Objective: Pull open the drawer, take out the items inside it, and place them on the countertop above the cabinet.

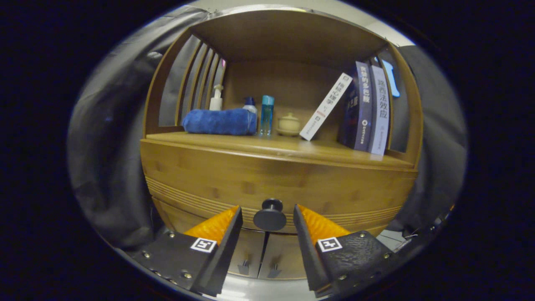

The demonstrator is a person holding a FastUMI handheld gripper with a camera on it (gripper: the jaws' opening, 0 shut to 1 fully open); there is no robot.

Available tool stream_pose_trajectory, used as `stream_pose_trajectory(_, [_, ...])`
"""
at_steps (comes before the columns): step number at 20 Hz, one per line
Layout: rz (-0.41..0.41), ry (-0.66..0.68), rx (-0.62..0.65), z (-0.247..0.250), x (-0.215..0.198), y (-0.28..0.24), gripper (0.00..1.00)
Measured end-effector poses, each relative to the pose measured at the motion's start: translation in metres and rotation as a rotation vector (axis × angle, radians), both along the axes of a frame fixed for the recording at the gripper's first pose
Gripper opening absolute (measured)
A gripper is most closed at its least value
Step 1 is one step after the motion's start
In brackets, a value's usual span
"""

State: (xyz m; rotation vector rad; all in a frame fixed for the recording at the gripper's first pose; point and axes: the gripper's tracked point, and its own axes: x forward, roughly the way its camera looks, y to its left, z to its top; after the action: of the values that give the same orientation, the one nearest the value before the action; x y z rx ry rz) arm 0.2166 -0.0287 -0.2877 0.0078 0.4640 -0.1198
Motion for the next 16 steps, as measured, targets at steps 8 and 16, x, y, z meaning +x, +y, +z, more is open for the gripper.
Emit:
stream_pose_trajectory(8, [-0.083,0.042,0.113,-0.005,0.0,-0.002,0.34])
stream_pose_trajectory(16, [-0.033,0.009,0.071,0.004,-0.039,0.003,0.22])
